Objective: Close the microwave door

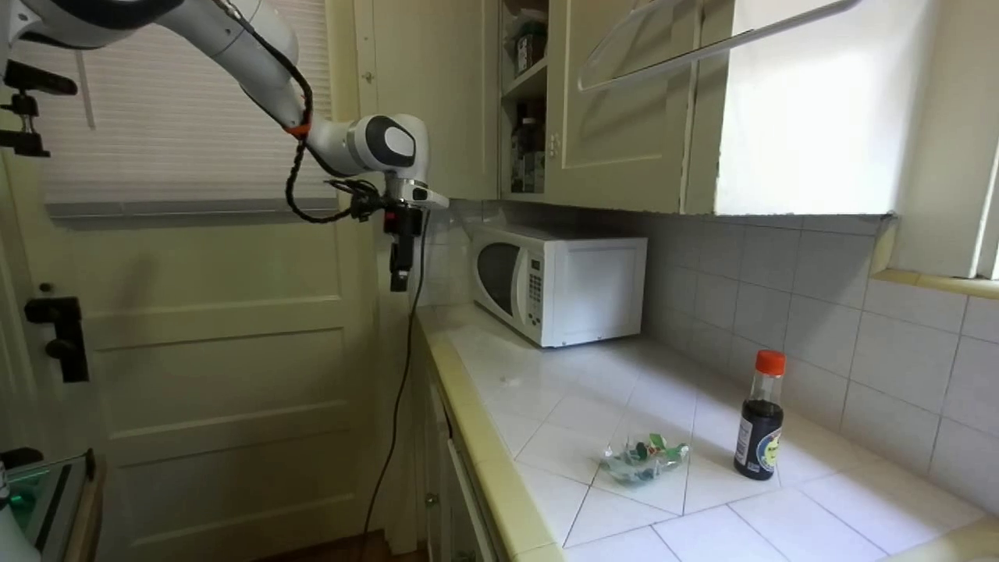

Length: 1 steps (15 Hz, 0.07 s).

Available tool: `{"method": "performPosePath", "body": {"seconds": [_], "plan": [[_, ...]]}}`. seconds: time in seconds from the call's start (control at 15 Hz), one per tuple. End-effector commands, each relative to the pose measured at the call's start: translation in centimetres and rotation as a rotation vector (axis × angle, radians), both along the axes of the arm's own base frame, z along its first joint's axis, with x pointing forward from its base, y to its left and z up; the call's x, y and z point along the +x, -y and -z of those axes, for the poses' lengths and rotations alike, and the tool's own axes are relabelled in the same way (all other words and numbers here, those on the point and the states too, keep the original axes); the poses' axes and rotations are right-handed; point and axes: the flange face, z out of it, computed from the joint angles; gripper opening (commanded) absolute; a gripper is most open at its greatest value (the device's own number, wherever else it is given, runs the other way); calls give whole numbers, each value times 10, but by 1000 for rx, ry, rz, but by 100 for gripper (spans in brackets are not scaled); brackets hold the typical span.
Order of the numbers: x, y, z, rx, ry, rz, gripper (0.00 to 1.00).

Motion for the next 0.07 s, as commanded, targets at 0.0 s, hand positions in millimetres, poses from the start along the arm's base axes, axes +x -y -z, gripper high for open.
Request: {"method": "performPosePath", "body": {"seconds": [0.0], "plan": [[-8,3,-4,-2,-1,5,100]]}}
